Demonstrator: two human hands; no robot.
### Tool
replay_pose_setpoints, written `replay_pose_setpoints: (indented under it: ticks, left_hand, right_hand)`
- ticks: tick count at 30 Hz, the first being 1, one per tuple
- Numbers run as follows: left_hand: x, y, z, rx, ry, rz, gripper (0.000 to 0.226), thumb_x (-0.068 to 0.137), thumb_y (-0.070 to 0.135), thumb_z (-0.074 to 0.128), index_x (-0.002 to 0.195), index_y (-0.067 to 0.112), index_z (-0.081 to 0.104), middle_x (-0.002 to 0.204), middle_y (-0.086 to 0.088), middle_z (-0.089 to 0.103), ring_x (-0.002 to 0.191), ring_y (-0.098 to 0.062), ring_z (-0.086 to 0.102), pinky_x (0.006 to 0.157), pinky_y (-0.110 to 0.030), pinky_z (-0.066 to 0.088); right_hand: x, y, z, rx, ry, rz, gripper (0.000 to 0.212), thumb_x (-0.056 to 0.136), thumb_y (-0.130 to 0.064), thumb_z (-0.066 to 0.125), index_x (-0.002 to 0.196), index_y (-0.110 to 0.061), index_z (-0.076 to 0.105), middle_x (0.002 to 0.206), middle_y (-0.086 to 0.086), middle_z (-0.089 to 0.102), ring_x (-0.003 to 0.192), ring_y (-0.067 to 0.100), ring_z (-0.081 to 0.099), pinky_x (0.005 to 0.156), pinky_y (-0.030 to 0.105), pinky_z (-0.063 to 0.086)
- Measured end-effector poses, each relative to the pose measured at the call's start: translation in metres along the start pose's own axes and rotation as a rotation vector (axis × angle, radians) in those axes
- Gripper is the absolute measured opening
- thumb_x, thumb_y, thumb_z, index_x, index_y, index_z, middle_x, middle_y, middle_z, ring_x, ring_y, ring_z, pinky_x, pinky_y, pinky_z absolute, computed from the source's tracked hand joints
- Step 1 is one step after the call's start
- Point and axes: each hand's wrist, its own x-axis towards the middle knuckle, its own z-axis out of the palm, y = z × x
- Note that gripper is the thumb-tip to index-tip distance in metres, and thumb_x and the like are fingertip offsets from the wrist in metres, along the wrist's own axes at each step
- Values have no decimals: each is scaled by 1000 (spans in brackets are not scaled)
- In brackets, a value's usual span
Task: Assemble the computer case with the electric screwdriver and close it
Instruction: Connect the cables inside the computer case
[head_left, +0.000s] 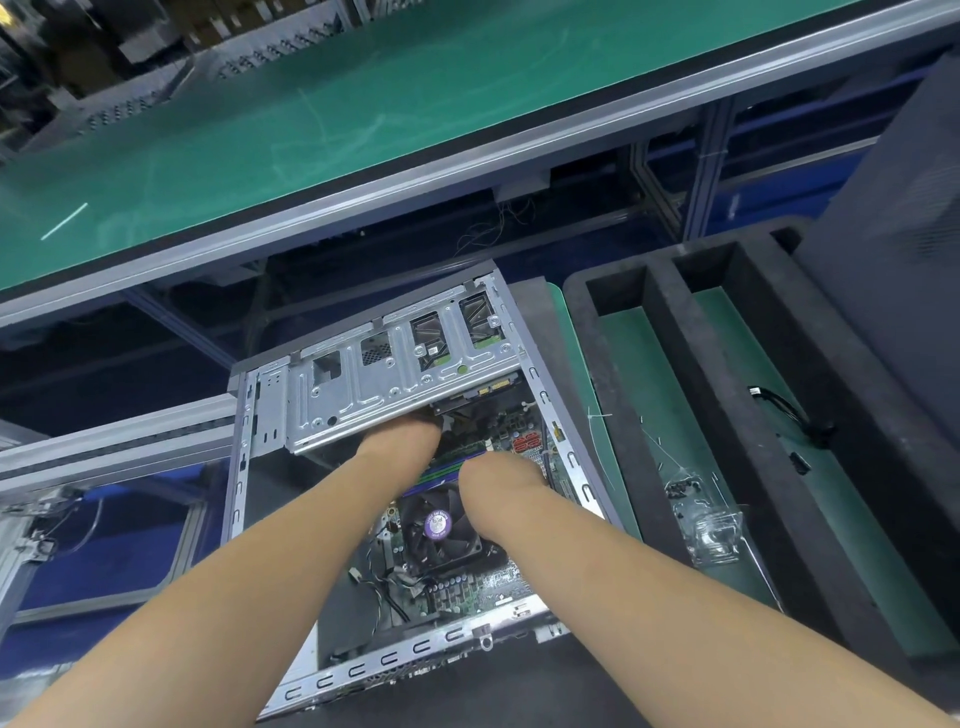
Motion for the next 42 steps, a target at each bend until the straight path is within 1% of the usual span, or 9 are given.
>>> replay_pose_setpoints:
  ticks: [2, 5, 16, 24, 28, 33, 38, 40, 42]
  left_hand:
    - [1, -1, -2, 1, -13, 27, 27, 90, -7, 55, 109, 9, 64, 99, -8, 65, 88, -27, 61, 80, -36, 53]
    - [0, -3, -6, 1, -23, 62, 28, 91, -8, 53, 113, 8, 62, 105, -10, 65, 90, -27, 61, 79, -34, 51]
    - [-2, 3, -12, -37, -37, 83, 28, 95, -8, 50, 118, 6, 60, 84, -3, 46, 82, -26, 52, 78, -37, 52]
    - [-4, -4, -6, -142, -4, 60, 29, 93, -8, 53, 116, 8, 61, 93, -5, 57, 82, -24, 53, 74, -32, 45]
    - [-7, -8, -1, -357, 30, -17, 23, 96, -3, 49, 113, 6, 61, 89, -4, 55, 80, -23, 54, 71, -31, 42]
    - [-8, -5, -2, -457, 86, -131, 26, 107, 23, 48, 120, 4, 60, 114, -17, 67, 105, -35, 64, 84, -35, 46]
    - [-5, -3, 6, -516, 106, -204, 31, 104, 28, 53, 129, 12, 62, 118, -14, 69, 109, -33, 64, 90, -34, 49]
    - [-4, -5, 9, -485, 120, -206, 31, 104, 30, 54, 130, 16, 64, 119, -11, 70, 109, -31, 65, 96, -37, 51]
    - [-5, -3, 9, -418, 112, -202, 30, 105, 28, 52, 128, 15, 65, 116, -11, 70, 105, -32, 66, 94, -41, 53]
  right_hand:
    - [0, 0, 0, 6, -3, 3, 29, 96, -3, 61, 124, -8, 67, 127, 12, 66, 117, 34, 64, 96, 42, 54]
    - [1, 0, -1, 14, -19, 9, 28, 96, -3, 62, 123, -8, 67, 127, 12, 66, 116, 34, 64, 98, 42, 54]
    - [-1, -1, -3, 10, -23, 13, 30, 96, 0, 61, 125, -7, 67, 128, 14, 66, 117, 35, 64, 97, 43, 55]
    - [-2, 1, -3, 23, -18, 18, 29, 97, -2, 61, 124, -7, 67, 127, 14, 66, 116, 34, 65, 94, 41, 54]
    - [-4, 0, -3, 30, -18, 13, 29, 97, -2, 60, 124, -6, 67, 128, 14, 66, 116, 35, 64, 95, 42, 54]
    - [-4, 1, -5, 37, -24, 10, 30, 97, -1, 59, 126, -6, 66, 129, 14, 65, 118, 35, 64, 96, 41, 54]
    - [-4, 0, -6, 33, -31, 11, 31, 95, 0, 60, 125, -5, 66, 129, 14, 65, 117, 35, 64, 97, 43, 56]
    - [-4, 1, -5, 32, -35, 10, 31, 95, 1, 59, 124, -6, 66, 127, 14, 66, 116, 35, 64, 95, 43, 55]
    - [-3, 0, -5, 29, -40, 11, 29, 95, 2, 60, 122, -6, 67, 126, 14, 66, 115, 35, 64, 95, 43, 55]
